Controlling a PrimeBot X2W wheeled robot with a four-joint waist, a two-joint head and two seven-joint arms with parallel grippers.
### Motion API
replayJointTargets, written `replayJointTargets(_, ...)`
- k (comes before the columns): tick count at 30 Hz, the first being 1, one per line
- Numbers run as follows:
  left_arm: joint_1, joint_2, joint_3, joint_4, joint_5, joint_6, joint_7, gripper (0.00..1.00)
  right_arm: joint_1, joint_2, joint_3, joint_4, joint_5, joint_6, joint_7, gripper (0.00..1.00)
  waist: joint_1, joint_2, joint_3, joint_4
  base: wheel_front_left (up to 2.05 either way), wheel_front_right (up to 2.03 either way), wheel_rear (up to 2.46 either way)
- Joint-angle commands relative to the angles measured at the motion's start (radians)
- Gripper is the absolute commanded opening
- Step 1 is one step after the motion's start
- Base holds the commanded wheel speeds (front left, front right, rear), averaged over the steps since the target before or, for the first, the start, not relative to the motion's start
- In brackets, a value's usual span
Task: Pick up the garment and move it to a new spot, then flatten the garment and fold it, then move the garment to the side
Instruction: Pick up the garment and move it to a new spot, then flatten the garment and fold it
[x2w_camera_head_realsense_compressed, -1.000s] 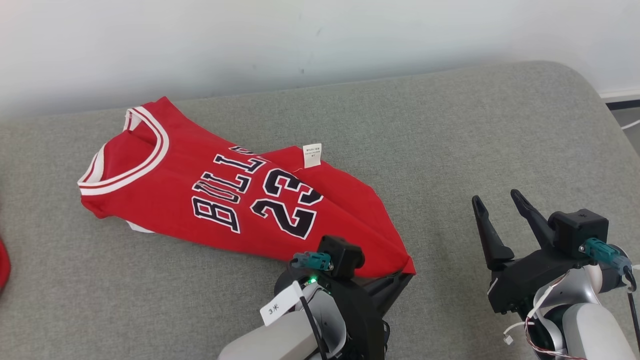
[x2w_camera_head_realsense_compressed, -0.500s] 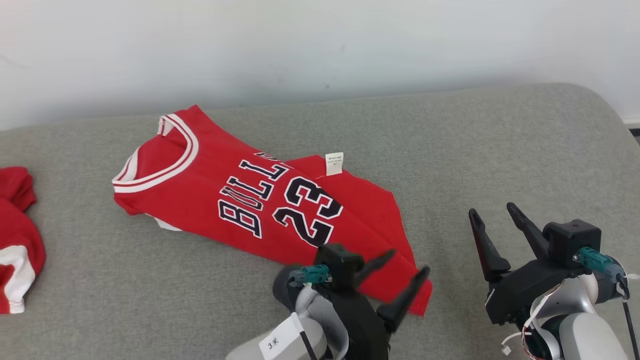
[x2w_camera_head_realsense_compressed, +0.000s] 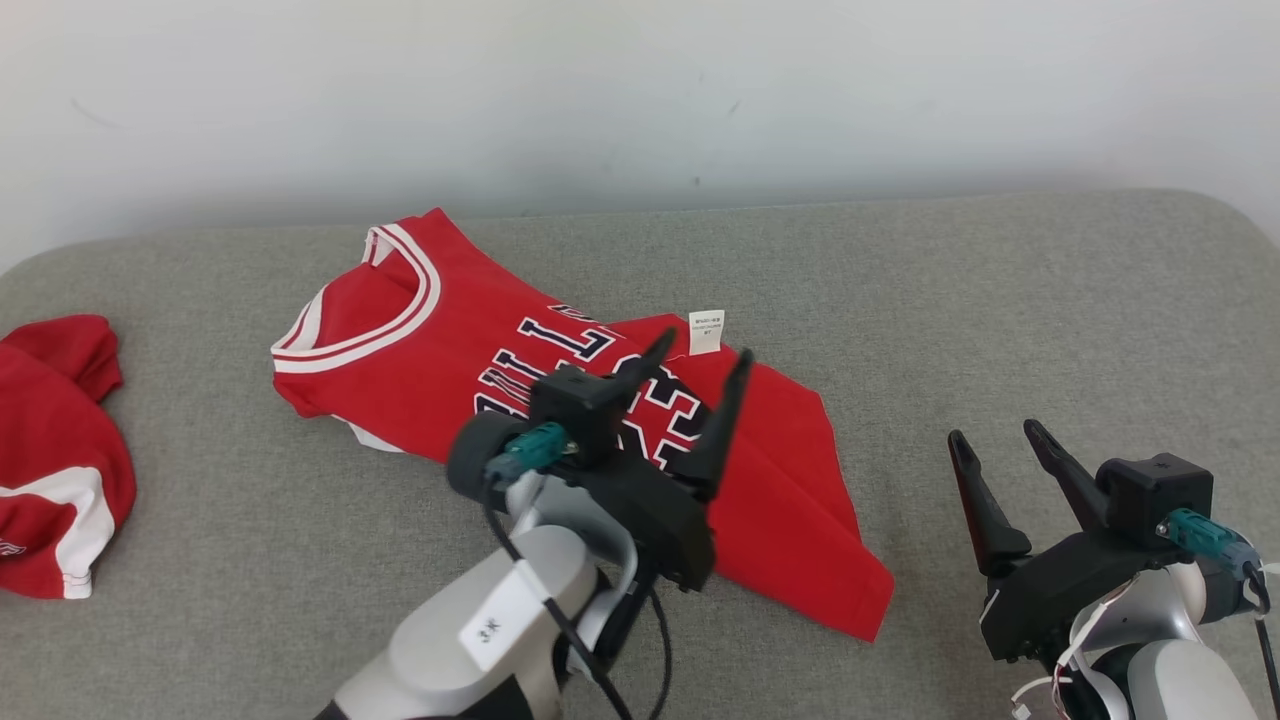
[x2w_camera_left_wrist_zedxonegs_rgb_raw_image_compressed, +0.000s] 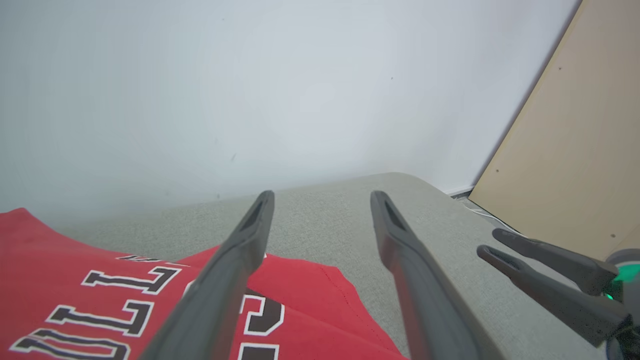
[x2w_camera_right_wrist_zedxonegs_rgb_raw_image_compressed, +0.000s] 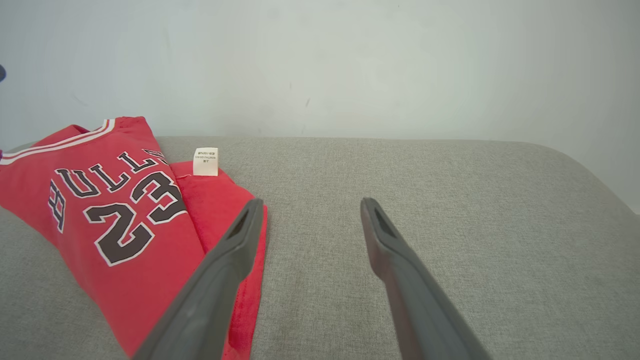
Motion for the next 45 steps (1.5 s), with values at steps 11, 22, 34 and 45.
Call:
replayJointTargets(11, 0.090, 0.085, 0.235, 0.031, 0.132, 0.000, -0.005, 1.00, 0.007, -0.001, -0.010, -0.011, 0.009, 0.000, 0.002, 1.00, 0.0000, 0.0000, 0.010, 0.015, 0.00, 0.00, 0.00)
replayJointTargets(22, 0.103, 0.226, 0.371, 0.151, 0.195, -0.034, -0.005, 1.00, -0.005, -0.001, 0.006, -0.022, 0.002, 0.000, 0.012, 1.00, 0.0000, 0.0000, 0.019, -0.003, 0.00, 0.00, 0.00)
replayJointTargets(34, 0.046, 0.281, 0.391, 0.400, 0.144, -0.156, 0.016, 1.00, -0.011, -0.002, 0.026, -0.025, -0.006, 0.000, 0.022, 1.00, 0.0000, 0.0000, 0.022, -0.048, 0.00, 0.00, 0.00)
replayJointTargets(45, -0.030, 0.282, 0.424, 0.601, 0.084, -0.224, 0.038, 1.00, -0.033, -0.016, 0.036, -0.039, -0.001, 0.000, 0.027, 1.00, 0.0000, 0.0000, 0.076, -0.095, 0.00, 0.00, 0.00)
